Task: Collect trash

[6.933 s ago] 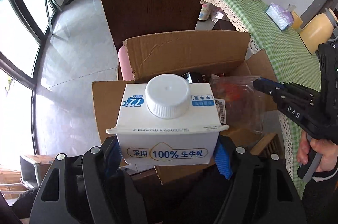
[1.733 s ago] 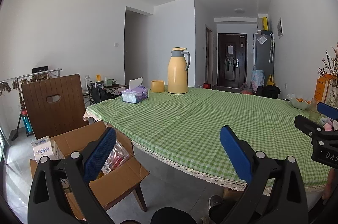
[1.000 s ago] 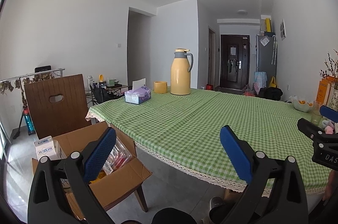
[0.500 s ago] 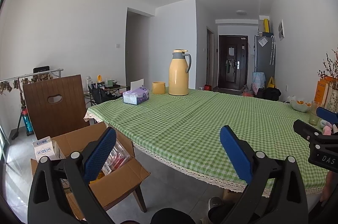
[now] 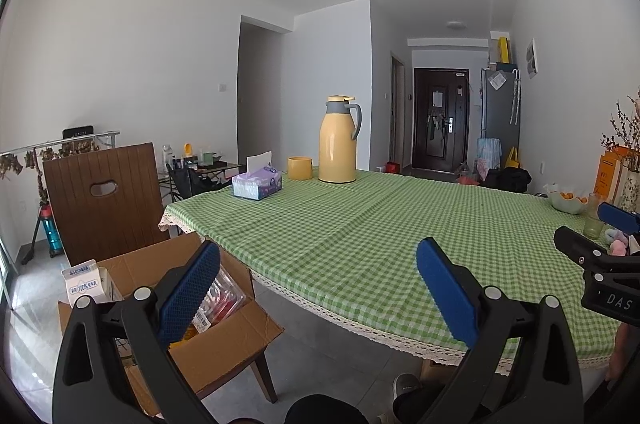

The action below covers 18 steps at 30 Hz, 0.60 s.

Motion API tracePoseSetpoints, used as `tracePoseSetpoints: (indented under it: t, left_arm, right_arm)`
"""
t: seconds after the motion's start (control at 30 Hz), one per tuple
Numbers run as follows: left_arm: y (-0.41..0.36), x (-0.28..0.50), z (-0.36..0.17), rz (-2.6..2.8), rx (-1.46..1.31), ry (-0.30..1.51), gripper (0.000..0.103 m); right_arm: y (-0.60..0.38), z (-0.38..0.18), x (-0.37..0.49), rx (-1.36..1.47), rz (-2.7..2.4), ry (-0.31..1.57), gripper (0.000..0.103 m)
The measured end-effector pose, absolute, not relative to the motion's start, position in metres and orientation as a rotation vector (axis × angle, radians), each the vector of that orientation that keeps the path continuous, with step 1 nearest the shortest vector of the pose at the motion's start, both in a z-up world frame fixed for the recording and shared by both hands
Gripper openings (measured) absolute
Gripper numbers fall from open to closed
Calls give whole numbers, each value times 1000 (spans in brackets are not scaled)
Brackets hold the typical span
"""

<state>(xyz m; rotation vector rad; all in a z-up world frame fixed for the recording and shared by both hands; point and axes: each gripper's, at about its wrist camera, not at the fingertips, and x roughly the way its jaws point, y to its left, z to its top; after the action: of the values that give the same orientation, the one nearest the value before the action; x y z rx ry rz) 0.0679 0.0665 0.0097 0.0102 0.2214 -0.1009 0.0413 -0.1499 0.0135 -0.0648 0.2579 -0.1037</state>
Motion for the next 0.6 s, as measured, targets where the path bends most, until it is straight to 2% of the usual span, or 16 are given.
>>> tracePoseSetpoints:
  t: [0.6]
  left_arm:
    - [64, 61, 13, -103, 16, 201, 95]
  right_arm:
    - [-150, 16, 42, -62, -98, 258, 90]
